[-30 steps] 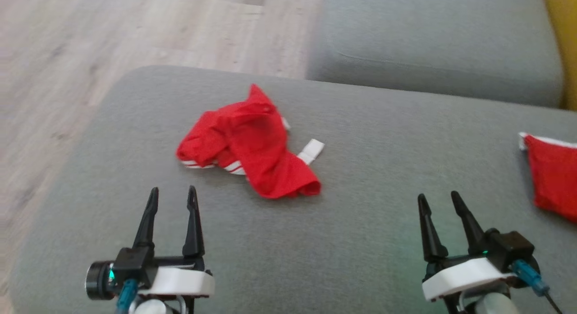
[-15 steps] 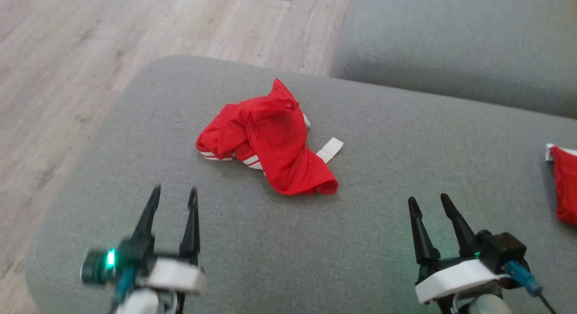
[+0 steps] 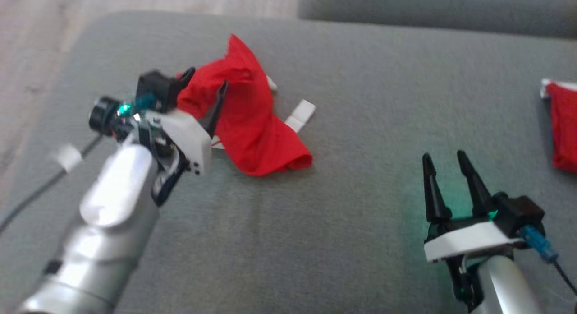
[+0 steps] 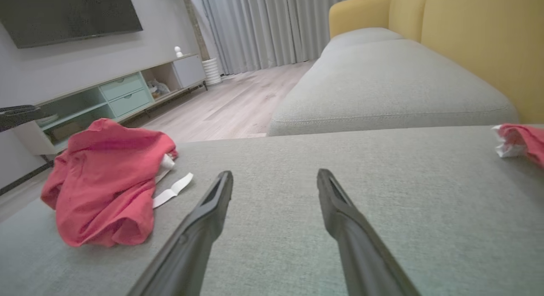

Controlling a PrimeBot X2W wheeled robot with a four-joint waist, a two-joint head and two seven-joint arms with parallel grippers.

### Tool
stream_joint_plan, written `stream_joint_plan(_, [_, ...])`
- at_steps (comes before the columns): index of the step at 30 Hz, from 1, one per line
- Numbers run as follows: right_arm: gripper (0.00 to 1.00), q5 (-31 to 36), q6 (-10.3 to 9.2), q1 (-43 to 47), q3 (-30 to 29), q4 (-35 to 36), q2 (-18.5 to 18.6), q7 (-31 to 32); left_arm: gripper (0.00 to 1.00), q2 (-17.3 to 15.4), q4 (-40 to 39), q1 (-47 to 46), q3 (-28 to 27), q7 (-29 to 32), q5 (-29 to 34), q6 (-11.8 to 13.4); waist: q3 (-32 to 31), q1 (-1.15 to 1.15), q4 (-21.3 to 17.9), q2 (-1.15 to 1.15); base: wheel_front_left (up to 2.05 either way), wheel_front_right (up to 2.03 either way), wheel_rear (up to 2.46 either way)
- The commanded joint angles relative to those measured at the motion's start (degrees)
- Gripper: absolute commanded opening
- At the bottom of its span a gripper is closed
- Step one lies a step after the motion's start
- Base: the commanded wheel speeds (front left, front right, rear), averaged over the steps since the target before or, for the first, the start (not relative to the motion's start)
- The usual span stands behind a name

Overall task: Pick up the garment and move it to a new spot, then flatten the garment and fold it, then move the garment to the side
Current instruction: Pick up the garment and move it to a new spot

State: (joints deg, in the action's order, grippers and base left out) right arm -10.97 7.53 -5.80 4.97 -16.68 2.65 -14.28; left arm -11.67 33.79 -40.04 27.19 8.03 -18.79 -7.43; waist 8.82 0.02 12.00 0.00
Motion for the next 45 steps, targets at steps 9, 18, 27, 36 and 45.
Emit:
stream_joint_plan(9, [1.00, 0.5, -0.04, -4.2, 1.4, 2.6, 0.2, -0.7, 1.00, -11.0, 2.9, -12.4, 13.2, 5.1, -10.8, 0.0, 6.5, -0.02, -5.8, 0.00, 0.00, 0.00, 0.00])
stream_joint_plan(18, [1.00, -0.1, -0.04, -5.4, 1.3, 2.0, 0.2, -0.7, 0.00, -12.7, 6.0, -16.4, 20.6, 0.6, -16.7, 0.0, 6.9, -0.02, -7.7, 0.00, 0.00, 0.00, 0.00])
stream_joint_plan(27, [1.00, -0.7, -0.04, -5.2, 1.5, 1.0, 0.2, -0.7, 0.00, -10.5, 5.2, -17.5, 18.8, -8.3, -22.7, -0.1, 3.1, -0.02, -8.8, 0.00, 0.00, 0.00, 0.00])
stream_joint_plan(36, [1.00, -2.4, -0.04, -4.2, 1.8, 0.6, 0.2, -0.7, 0.00, -7.3, -1.6, -19.9, 10.7, -14.3, -30.8, 1.9, -0.3, -0.02, -11.6, 0.00, 0.00, 0.00, 0.00])
stream_joint_plan(45, [1.00, -5.0, -0.04, -5.5, 3.0, 1.0, 0.2, -0.7, 0.00, -7.5, -8.6, -24.8, 10.8, -13.0, -28.2, 6.0, 1.5, -0.02, -17.1, 0.00, 0.00, 0.00, 0.00])
